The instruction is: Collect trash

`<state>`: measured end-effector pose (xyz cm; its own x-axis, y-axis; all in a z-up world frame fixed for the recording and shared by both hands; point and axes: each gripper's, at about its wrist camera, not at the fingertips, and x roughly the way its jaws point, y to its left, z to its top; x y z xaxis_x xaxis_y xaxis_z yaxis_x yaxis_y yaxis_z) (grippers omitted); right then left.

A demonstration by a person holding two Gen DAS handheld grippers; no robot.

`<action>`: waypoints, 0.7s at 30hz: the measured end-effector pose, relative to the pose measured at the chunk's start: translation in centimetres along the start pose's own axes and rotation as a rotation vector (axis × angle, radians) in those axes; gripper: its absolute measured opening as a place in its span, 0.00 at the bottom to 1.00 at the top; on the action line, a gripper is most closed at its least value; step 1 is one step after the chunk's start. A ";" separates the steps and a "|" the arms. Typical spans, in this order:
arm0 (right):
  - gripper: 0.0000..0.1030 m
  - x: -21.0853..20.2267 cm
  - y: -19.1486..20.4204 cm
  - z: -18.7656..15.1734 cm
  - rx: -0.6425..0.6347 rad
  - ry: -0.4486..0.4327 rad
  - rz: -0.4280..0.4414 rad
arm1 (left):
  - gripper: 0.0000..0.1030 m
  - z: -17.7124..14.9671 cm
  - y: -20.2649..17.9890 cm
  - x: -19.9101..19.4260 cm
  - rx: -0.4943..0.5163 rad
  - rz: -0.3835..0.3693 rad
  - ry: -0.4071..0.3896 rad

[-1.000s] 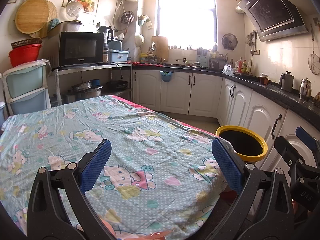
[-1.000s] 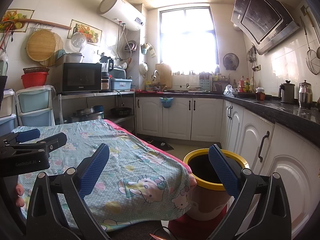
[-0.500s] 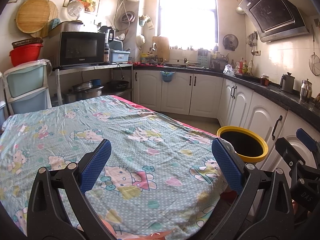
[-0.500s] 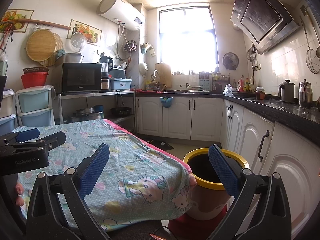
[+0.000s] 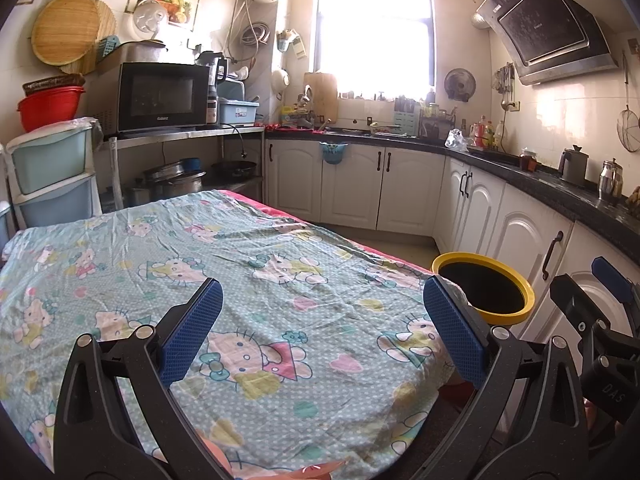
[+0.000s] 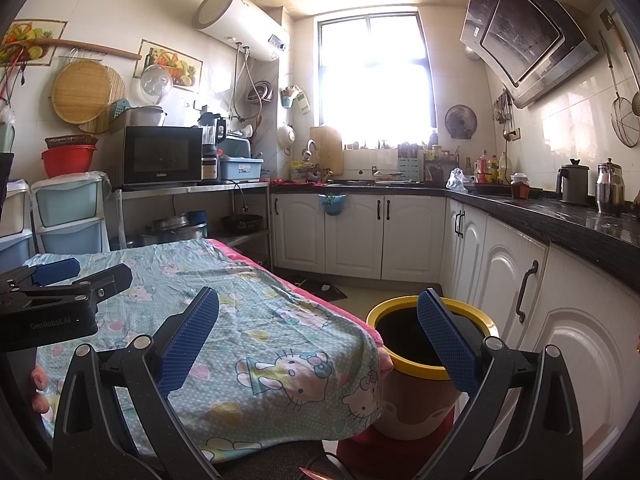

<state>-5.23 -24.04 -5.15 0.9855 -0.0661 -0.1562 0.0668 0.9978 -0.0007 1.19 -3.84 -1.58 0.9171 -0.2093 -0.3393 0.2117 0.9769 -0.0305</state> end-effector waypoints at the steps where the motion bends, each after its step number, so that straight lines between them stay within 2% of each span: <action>1: 0.94 0.0 0.0 0.0 0.000 0.000 0.000 | 0.90 0.1 0.0 0.0 0.001 0.001 0.000; 9: 0.94 0.0 0.2 0.0 0.000 0.004 0.003 | 0.90 0.0 0.0 0.0 0.001 0.003 0.000; 14: 0.94 0.9 0.2 0.0 -0.004 0.041 0.034 | 0.90 0.2 0.1 0.1 -0.004 0.016 0.027; 18: 0.94 2.4 1.9 1.3 -0.039 0.082 0.111 | 0.90 0.5 1.8 -0.3 -0.064 0.028 0.059; 21: 0.94 3.9 4.2 3.3 -0.063 0.106 0.244 | 0.90 0.9 5.2 -1.1 -0.132 0.097 0.088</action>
<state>-0.64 -20.10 -2.52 0.9493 0.1745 -0.2615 -0.1838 0.9829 -0.0111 1.53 1.43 -0.53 0.8969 -0.1145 -0.4271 0.0720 0.9908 -0.1144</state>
